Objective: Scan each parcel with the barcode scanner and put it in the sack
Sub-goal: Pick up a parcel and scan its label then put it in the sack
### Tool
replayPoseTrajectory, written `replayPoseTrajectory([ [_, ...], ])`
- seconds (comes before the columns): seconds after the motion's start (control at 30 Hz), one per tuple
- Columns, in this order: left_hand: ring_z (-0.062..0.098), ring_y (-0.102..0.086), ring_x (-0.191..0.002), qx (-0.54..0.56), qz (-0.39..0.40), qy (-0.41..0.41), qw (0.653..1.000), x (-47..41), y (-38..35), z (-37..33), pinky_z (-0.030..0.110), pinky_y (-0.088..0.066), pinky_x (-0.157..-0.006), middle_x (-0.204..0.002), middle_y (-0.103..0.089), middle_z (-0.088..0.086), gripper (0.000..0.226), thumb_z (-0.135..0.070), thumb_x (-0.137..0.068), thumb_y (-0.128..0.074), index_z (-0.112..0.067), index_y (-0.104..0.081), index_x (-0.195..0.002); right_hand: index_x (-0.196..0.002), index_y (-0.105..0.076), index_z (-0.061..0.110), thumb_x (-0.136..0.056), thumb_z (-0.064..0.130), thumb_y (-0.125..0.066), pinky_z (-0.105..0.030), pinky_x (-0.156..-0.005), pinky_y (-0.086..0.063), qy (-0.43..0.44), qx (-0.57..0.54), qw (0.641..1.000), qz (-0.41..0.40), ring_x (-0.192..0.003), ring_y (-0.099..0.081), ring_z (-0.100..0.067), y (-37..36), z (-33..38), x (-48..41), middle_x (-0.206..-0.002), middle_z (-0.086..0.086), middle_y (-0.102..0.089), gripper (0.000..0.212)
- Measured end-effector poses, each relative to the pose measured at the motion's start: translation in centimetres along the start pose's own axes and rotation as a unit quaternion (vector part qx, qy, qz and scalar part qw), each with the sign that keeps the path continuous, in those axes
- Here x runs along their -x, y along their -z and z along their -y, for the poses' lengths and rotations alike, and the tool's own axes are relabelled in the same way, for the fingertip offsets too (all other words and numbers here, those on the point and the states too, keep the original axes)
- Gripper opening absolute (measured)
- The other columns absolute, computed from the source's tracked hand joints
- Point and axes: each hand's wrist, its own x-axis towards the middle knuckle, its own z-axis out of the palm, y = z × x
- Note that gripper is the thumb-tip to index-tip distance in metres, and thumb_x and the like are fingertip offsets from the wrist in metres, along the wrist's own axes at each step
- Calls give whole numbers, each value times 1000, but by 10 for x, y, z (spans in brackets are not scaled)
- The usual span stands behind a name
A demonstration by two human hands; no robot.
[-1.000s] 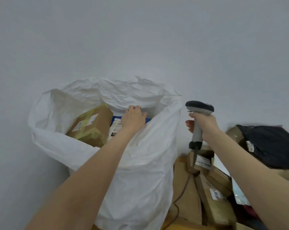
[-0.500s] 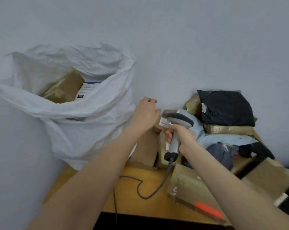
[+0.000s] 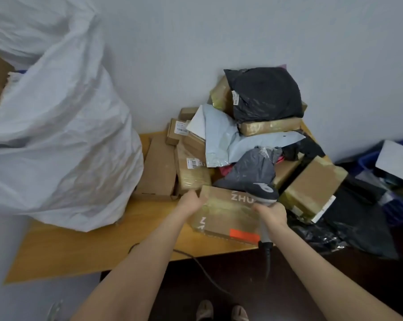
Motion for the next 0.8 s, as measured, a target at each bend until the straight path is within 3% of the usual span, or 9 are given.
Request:
replayPoseTrajectory([
  [0.1,29,-44,-131,89,40,69,993,-8,-19,11,36,-40,-103,-148,-41,13,67,-43,-96,-52,-4,-31,-147,-120,-60,0,-81,10,-75,-47,-93,-48,-30,-13,999,-19,-109,-58,-36,4,-12,-13,-112,-14,-62,44],
  [0.2,29,-47,-128,161,65,104,979,-11,-29,17,38,-41,-104,-145,-45,12,69,-50,-94,-51,-5,-37,-144,-120,-59,1,-81,8,-74,-40,-83,-45,-67,-71,995,-13,-100,-55,-30,6,-19,-21,-105,-11,-58,42],
  [0.33,32,-38,-136,232,3,134,964,-10,-21,27,46,-36,-109,-152,-35,11,89,-65,-88,-50,-8,-25,-151,-122,-57,3,-80,12,-75,-41,-81,-47,-84,-137,986,-42,-98,-57,-32,8,-19,-21,-109,-15,-61,47],
  [0.4,33,-45,-129,250,-35,139,958,-7,-11,33,49,-40,-106,-145,-44,13,87,-70,-87,-44,-7,-35,-146,-119,-59,4,-80,13,-75,-41,-80,-49,-79,-169,981,-46,-97,-60,-32,10,-12,-18,-112,-16,-64,43],
  [0.53,35,-55,-115,296,-114,155,936,2,18,37,49,-47,-99,-130,-57,15,90,-76,-86,-32,-4,-47,-137,-106,-62,10,-84,17,-75,-34,-63,-49,-59,-242,968,-12,-80,-64,-20,10,12,-7,-97,-11,-69,27],
  [0.63,35,-55,-116,359,-124,138,915,6,48,30,51,-45,-100,-132,-56,15,92,-79,-85,-30,-7,-43,-140,-110,-63,8,-84,16,-76,-36,-69,-52,-28,-267,963,6,-85,-66,-21,7,31,3,-100,-10,-70,30],
  [0.73,32,-58,-106,432,-107,123,887,11,81,16,50,-49,-95,-129,-57,12,85,-75,-85,-41,-12,-42,-142,-119,-62,7,-85,18,-75,-41,-79,-53,-7,-293,956,23,-86,-65,-21,-1,50,14,-109,-11,-69,38],
  [0.8,30,-60,-98,454,-100,116,878,16,101,8,45,-54,-81,-119,-60,9,64,-64,-87,-50,-17,-50,-130,-121,-59,7,-84,20,-76,-40,-75,-54,7,-306,951,34,-84,-64,-20,-6,65,20,-103,-8,-69,42],
])
